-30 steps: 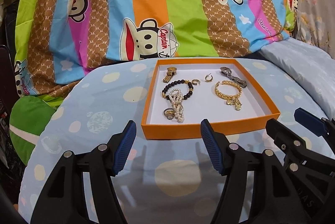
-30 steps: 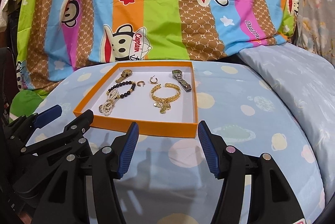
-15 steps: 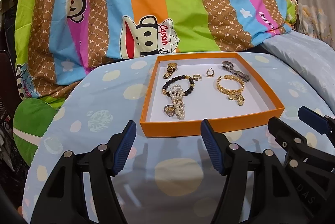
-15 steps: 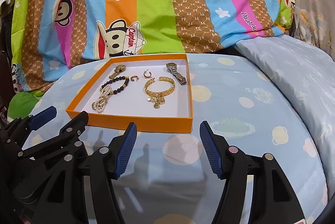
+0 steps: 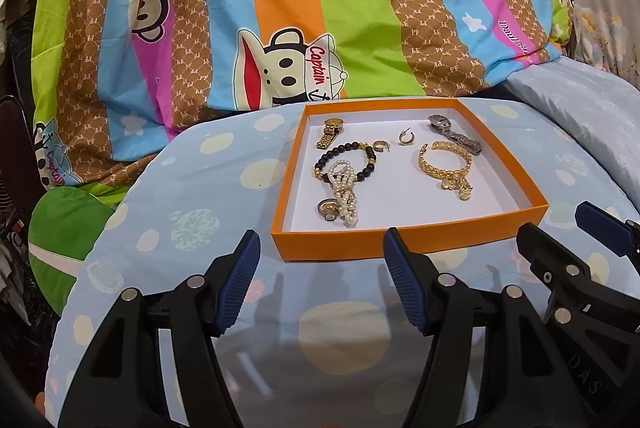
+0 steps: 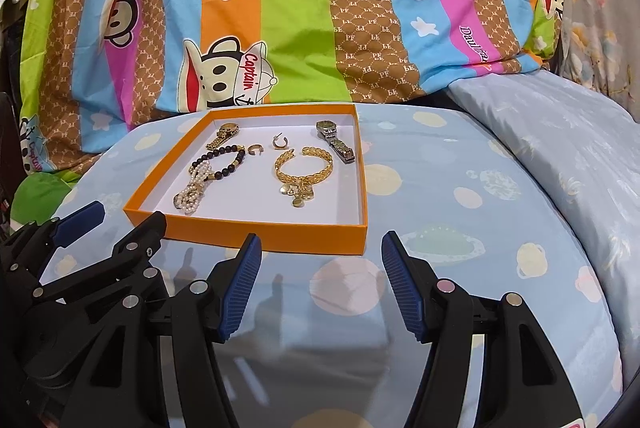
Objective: Organize jewelry
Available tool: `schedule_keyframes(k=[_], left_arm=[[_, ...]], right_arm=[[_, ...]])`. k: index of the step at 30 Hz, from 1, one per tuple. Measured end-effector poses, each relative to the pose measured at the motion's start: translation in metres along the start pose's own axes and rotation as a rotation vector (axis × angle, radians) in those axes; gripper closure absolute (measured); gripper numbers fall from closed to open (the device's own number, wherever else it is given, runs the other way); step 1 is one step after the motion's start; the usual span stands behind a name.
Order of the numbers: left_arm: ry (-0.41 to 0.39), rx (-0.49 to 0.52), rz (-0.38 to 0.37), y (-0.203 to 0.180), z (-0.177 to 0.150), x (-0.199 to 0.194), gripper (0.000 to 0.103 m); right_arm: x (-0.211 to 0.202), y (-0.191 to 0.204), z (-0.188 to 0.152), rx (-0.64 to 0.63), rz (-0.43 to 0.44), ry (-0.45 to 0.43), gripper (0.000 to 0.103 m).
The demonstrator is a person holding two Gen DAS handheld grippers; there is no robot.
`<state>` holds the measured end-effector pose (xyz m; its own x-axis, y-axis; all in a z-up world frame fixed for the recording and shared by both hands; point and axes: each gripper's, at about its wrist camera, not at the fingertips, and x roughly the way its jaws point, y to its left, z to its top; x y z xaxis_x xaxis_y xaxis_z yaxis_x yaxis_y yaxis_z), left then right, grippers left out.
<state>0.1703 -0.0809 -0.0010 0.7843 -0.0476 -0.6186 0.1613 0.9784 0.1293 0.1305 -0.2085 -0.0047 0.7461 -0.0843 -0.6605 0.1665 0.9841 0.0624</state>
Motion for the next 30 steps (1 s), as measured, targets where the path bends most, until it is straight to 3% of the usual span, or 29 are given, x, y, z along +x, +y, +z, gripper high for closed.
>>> schedule_keyframes(k=[30], left_arm=[[-0.003,0.001,0.013,0.0008,-0.0011,-0.0014,0.041]], right_arm=[[-0.0005,0.0005,0.0008,-0.003,-0.003,-0.002,0.041]])
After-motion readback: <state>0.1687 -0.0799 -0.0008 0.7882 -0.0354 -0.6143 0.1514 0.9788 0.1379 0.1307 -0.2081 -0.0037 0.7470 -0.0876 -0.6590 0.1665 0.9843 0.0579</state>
